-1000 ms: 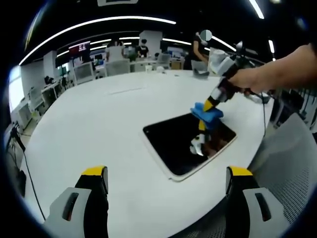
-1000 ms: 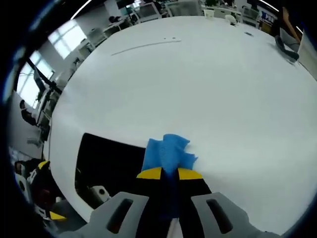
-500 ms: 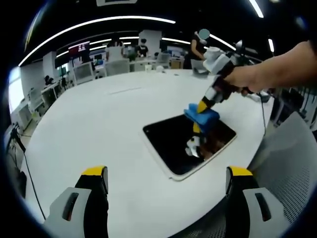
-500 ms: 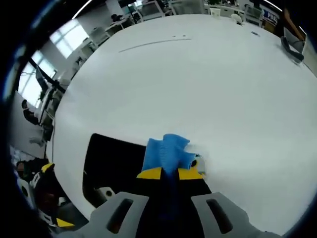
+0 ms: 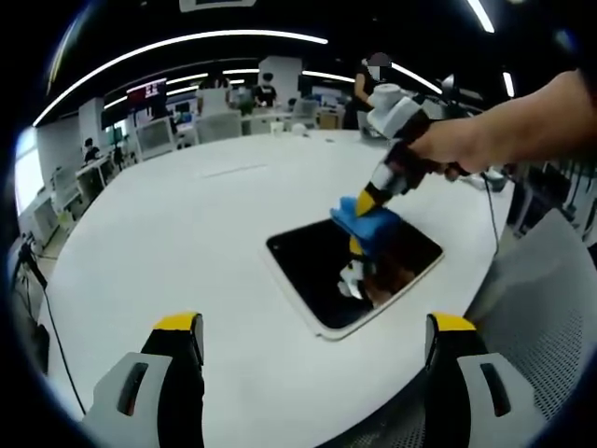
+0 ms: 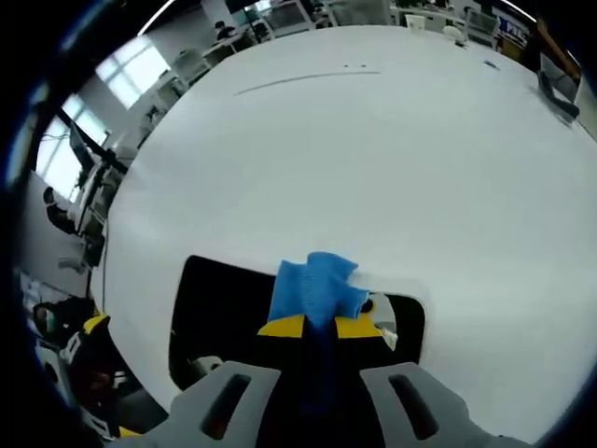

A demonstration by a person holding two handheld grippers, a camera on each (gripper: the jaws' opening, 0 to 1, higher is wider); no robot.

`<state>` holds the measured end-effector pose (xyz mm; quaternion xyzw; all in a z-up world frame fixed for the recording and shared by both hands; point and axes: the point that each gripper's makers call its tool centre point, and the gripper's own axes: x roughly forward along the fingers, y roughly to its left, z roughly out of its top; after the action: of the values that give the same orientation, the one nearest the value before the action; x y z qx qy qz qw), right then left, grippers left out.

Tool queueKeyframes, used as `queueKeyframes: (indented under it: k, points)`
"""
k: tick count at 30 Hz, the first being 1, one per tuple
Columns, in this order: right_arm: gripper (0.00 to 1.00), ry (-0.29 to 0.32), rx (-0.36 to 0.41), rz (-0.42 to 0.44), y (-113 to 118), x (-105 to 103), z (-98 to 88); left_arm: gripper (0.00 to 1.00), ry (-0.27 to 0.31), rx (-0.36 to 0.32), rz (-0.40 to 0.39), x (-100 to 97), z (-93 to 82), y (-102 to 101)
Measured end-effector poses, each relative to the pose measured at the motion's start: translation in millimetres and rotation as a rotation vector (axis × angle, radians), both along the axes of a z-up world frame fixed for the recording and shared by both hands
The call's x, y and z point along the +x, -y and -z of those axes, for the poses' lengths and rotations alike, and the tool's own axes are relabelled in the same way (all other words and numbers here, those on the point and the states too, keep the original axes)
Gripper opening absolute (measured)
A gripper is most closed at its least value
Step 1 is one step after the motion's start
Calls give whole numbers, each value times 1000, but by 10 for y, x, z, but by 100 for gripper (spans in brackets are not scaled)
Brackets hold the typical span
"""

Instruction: Wipe the mirror surface with the cleaning cloth until all visible marks leave the cleaned area.

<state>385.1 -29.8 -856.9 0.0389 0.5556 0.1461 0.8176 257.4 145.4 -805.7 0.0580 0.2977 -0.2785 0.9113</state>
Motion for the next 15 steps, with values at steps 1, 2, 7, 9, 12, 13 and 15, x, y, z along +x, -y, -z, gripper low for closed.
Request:
queueKeyframes:
  k: [1, 2, 7, 9, 12, 13, 15]
  points:
    - [4, 2, -2, -5, -18, 7, 2, 99, 1, 0, 0, 1, -1, 1]
    - [4, 2, 0, -9, -51, 12, 3, 99, 0, 0, 1, 0, -1, 1]
    - [4, -3, 10, -6, -133, 31, 5, 99, -1, -1, 2, 5, 12, 1]
    - [4, -6, 16, -2, -163, 26, -2, 99, -2, -1, 2, 5, 14, 1]
    - [4, -7, 19, 0, -203, 18, -11, 99, -3, -2, 3, 5, 22, 3]
    - [4, -7, 20, 0, -217, 14, -15, 99, -3, -1, 4, 6, 24, 3]
    - [4, -9, 24, -1, -257, 17, -13, 99, -4, 0, 5, 5, 28, 4]
